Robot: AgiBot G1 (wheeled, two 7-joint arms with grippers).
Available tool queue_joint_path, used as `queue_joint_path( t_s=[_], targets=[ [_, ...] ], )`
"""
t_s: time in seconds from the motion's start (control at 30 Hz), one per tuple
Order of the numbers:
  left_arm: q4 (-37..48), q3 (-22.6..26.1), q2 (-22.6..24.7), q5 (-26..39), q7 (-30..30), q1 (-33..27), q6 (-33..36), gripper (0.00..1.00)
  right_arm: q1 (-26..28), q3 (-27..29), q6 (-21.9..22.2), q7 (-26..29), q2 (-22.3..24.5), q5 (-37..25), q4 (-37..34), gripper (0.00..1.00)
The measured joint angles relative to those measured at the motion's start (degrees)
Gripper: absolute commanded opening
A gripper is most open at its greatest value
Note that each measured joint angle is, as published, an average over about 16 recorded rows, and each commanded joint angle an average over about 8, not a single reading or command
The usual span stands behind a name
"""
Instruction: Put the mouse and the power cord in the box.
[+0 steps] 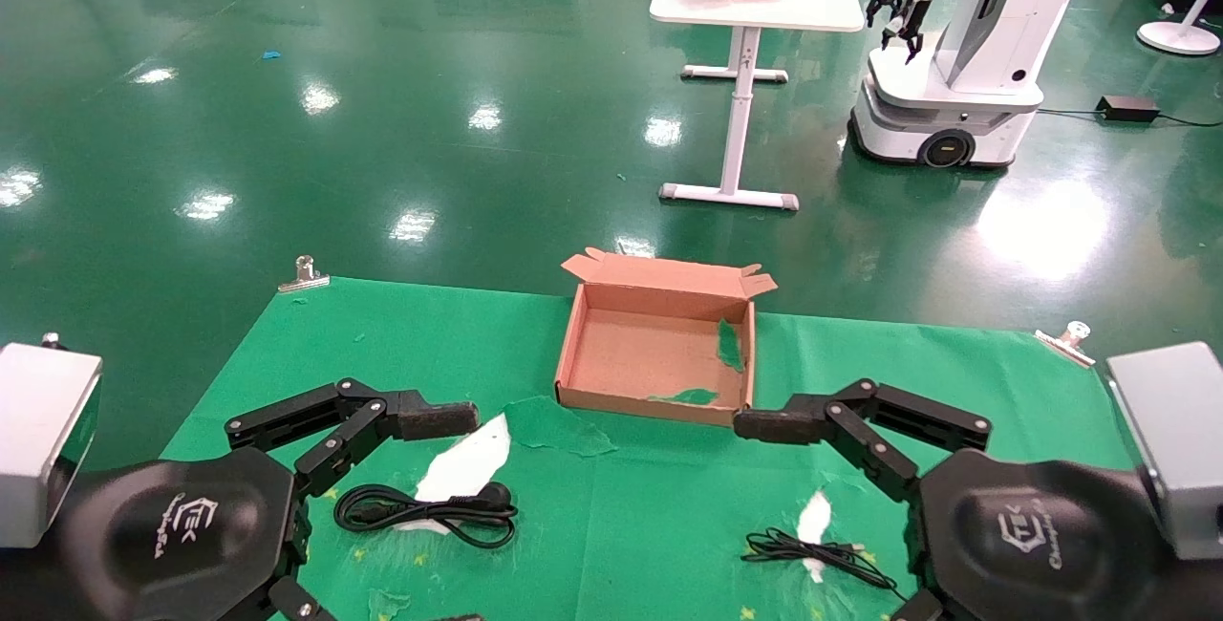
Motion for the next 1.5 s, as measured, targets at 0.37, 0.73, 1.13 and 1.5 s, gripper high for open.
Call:
queue_joint_path(
  t_s=[0.37, 0.73, 1.13, 1.5],
  targets=[
    [0.00, 0.00, 0.00, 0.00, 0.00, 0.00, 0.00, 1.00, 0.00, 0.00, 0.00, 0.00, 0.00, 0.00, 0.00, 1.00],
    [0.00, 0.00, 0.00, 0.00, 0.00, 0.00, 0.00, 1.00, 0.00, 0.00, 0.00, 0.00, 0.00, 0.00, 0.00, 1.00],
    [0.00, 0.00, 0.00, 0.00, 0.00, 0.00, 0.00, 1.00, 0.00, 0.00, 0.00, 0.00, 0.00, 0.00, 0.00, 1.00],
    [0.00, 0.00, 0.00, 0.00, 0.00, 0.00, 0.00, 1.00, 0.00, 0.00, 0.00, 0.00, 0.00, 0.00, 0.00, 1.00]
  ],
)
